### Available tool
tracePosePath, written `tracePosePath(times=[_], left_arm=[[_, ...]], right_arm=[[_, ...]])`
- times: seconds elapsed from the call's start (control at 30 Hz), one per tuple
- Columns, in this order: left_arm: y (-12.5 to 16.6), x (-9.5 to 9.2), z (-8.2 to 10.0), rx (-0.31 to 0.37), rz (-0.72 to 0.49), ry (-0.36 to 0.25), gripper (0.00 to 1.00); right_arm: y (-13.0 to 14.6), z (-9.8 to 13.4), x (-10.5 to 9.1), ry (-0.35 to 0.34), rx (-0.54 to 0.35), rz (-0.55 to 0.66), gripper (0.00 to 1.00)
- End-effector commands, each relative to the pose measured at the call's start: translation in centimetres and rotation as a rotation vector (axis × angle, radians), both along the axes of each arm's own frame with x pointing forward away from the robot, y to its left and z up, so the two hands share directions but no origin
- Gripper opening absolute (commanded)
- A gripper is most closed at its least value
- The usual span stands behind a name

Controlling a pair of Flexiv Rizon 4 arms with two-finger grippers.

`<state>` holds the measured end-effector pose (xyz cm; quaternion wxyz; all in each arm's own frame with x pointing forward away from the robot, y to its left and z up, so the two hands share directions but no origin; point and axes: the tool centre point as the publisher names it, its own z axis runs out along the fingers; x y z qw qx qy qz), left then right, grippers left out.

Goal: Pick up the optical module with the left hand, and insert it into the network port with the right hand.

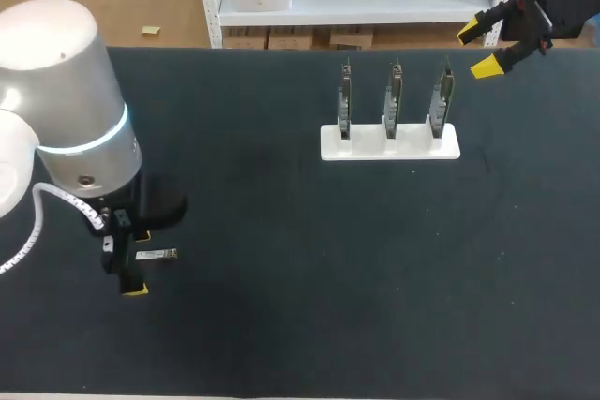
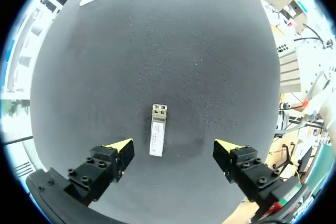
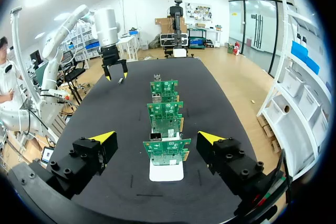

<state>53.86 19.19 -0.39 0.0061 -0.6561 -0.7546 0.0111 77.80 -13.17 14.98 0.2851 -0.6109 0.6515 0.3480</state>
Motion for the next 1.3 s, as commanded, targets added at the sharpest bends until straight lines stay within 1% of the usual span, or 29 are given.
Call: tracePosePath(times=[0.03, 0.23, 0.3, 0.53, 0.77, 0.87, 0.93, 0.97, 1.0, 1.03, 1.07, 1.1, 1.13, 1.3], left_arm=[[-0.2, 0.2, -0.4, 0.007, -0.002, 0.004, 1.0], [0.0, 0.3, -0.8, 0.013, 0.004, 0.006, 1.0], [0.1, 0.2, -1.0, 0.005, 0.021, 0.016, 1.0], [0.1, 0.1, -1.6, 0.008, 0.028, 0.026, 1.0], [0.1, 0.0, -1.9, 0.006, 0.034, 0.031, 1.0], [0.0, 0.0, -2.1, 0.008, 0.019, 0.039, 1.0], [-0.1, 0.0, -2.2, -0.001, 0.025, 0.038, 1.0], [-0.1, 0.1, -2.2, -0.004, 0.028, 0.037, 0.89], [-0.1, 0.1, -2.2, -0.004, 0.032, 0.035, 0.49], [-0.1, 0.1, -2.3, -0.008, 0.028, 0.039, 0.54], [-0.1, 0.2, -2.3, -0.008, 0.026, 0.039, 0.31], [-0.2, 0.2, -2.3, -0.007, 0.025, 0.038, 0.05], [-0.2, 0.2, -2.3, -0.008, 0.024, 0.039, 0.0], [-0.2, 0.3, -2.3, -0.008, 0.021, 0.042, 0.0]], right_arm=[[0.0, 0.0, -0.2, -0.002, -0.001, -0.003, 1.0], [0.0, 0.0, -0.2, -0.002, -0.001, -0.003, 1.0], [0.0, 0.0, -0.2, -0.002, -0.001, -0.003, 1.0], [0.0, 0.0, -0.2, -0.002, -0.001, -0.003, 1.0], [0.0, 0.0, -0.2, -0.002, -0.001, -0.003, 1.0], [0.0, 0.0, -0.2, -0.002, -0.001, -0.003, 1.0], [0.0, 0.0, -0.2, -0.002, -0.001, -0.003, 1.0], [0.0, 0.0, -0.2, -0.002, -0.001, -0.003, 1.0], [0.0, 0.0, -0.2, -0.002, -0.001, -0.003, 1.0], [0.0, 0.0, -0.2, -0.002, -0.001, -0.003, 1.0], [0.0, 0.0, -0.2, -0.002, -0.001, -0.003, 1.0], [0.0, 0.0, -0.2, -0.002, -0.001, -0.003, 1.0], [0.0, 0.0, -0.2, -0.002, -0.001, -0.003, 1.0], [0.0, 0.0, -0.2, -0.002, -0.001, -0.003, 1.0]])
